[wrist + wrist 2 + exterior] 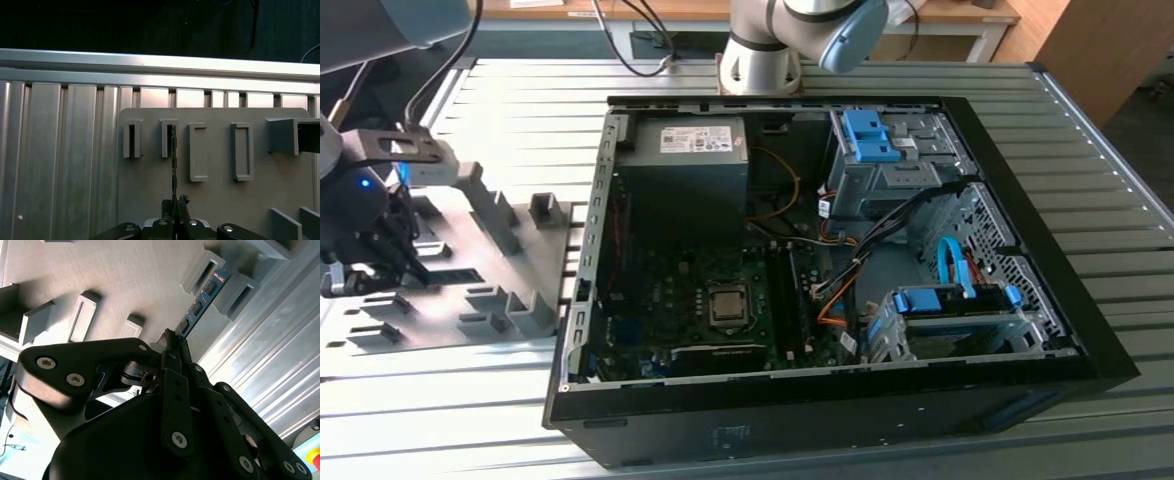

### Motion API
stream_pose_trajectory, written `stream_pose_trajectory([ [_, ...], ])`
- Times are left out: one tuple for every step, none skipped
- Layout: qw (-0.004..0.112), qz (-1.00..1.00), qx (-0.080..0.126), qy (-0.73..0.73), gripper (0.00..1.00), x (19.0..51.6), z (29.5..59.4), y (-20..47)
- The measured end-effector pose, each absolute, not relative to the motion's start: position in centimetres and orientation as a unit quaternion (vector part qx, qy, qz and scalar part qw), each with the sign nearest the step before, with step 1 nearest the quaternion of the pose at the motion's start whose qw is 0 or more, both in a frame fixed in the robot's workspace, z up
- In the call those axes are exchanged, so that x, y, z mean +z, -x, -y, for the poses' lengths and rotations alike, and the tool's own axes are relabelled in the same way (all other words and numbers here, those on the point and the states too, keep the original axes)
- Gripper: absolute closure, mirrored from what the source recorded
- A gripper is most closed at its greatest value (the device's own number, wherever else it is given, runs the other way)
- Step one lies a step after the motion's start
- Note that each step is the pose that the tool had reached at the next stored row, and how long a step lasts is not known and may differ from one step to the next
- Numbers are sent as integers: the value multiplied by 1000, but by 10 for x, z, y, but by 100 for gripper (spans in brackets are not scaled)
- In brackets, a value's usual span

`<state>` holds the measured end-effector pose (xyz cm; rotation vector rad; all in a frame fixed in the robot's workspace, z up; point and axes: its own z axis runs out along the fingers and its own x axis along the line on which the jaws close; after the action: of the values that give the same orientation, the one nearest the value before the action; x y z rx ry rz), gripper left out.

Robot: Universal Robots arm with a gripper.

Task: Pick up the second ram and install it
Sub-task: 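Pick up the second ram and move it above second insertion slot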

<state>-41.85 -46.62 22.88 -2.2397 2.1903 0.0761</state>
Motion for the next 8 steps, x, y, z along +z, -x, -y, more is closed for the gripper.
stream_pose_trajectory([
  [4, -699, 24, 715, 86, 230, 466, 418],
  [4, -699, 24, 715, 86, 230, 466, 418],
  [4, -699, 24, 715, 86, 231, 466, 418],
  [4, -699, 24, 715, 86, 232, 466, 418],
  [4, -699, 24, 715, 86, 232, 466, 418],
  [4, -699, 24, 715, 86, 233, 466, 418],
  [4, -699, 24, 715, 86, 234, 466, 418],
  [4, -699, 24, 715, 86, 234, 466, 418],
])
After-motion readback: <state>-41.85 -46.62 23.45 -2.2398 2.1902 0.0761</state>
